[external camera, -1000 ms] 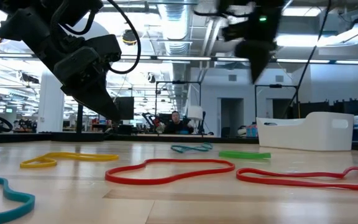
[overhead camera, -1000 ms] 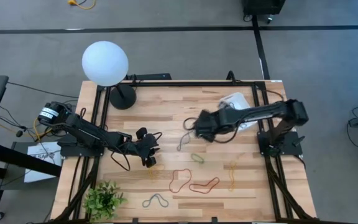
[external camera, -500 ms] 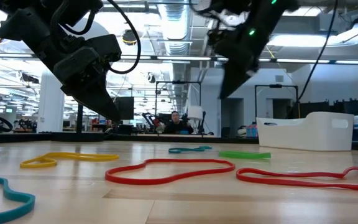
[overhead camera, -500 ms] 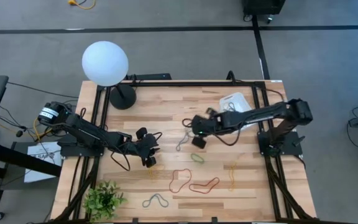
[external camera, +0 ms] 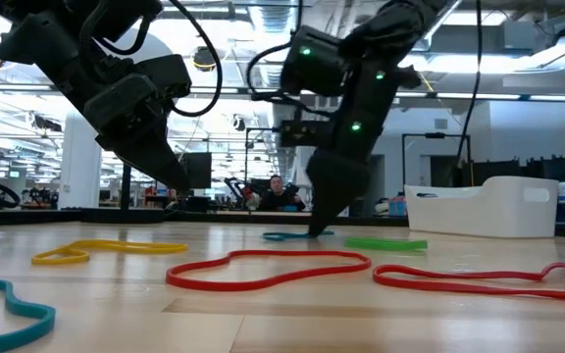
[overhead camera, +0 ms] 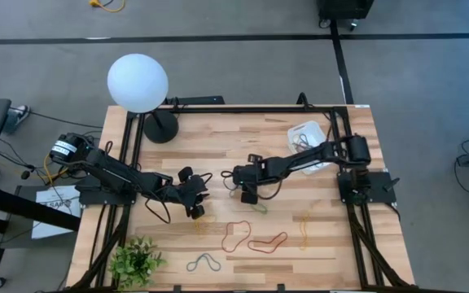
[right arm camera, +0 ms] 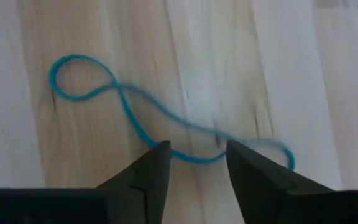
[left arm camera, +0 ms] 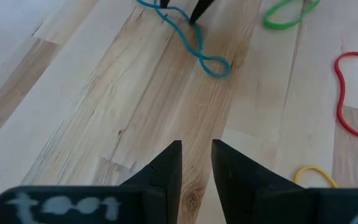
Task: Pick and place items into bin
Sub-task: Put the top blue rubber band into the white bin
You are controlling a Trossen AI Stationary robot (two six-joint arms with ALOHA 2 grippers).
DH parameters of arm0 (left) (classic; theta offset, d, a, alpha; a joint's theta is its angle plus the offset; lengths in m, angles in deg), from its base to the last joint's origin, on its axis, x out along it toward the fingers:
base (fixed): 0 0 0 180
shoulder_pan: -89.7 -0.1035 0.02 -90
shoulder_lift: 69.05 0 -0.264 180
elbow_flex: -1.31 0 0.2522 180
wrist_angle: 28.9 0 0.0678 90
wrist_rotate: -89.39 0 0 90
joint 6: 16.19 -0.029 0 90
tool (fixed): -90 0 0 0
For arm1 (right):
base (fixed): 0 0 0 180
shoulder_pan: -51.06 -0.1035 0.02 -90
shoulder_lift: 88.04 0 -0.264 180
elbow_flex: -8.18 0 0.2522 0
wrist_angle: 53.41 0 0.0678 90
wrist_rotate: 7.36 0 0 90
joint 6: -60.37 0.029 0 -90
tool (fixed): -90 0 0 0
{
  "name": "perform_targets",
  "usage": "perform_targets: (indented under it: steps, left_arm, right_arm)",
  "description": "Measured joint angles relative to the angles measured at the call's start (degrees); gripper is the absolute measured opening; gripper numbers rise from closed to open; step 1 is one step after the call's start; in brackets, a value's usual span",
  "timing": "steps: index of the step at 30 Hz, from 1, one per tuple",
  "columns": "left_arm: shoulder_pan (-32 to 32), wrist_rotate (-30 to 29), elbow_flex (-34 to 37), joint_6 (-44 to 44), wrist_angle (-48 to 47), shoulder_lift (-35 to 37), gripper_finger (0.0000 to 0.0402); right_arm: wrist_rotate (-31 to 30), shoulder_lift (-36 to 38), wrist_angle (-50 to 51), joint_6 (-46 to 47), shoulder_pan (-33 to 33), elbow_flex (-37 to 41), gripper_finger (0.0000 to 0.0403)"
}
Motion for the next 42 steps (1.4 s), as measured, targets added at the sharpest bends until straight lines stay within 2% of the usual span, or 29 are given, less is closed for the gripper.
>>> perform_targets:
  steps: [7,11,17,27,34,39,42]
  left_arm:
    - [0.0,0.0,0.0,0.0,-0.7,0.0,0.0077]
    - [0.0,0.0,0.0,0.0,-0.8,0.0,0.0077]
    - [0.0,0.0,0.0,0.0,-0.8,0.0,0.0077]
    - [0.0,0.0,0.0,0.0,-0.8,0.0,0.0077]
    - [0.0,0.0,0.0,0.0,-0.8,0.0,0.0077]
    - [0.0,0.0,0.0,0.0,-0.8,0.0,0.0077]
    - [0.0,0.0,0.0,0.0,-0.8,0.0,0.0077]
  right_arm:
    - [2.6,-2.6,0.9,-0.2,3.1,-3.1,0.0166]
    - [10.7,-2.9,1.3,-0.4,5.5,-3.1,0.0148]
    - [22.3,-2.7,1.2,-5.7,6.4,-2.9,0.0085]
    - [28.5,-4.1,-2.7,-5.8,2.6,-2.9,0.0006]
    - [29.4,-4.4,-6.6,-4.2,-0.3,-3.2,0.0001]
    - [30.5,-4.0,2.2,-3.4,-1.1,-8.7,0.0001]
    - [29.0,-2.5,5.2,-3.8,-0.8,-12.0,0.0001]
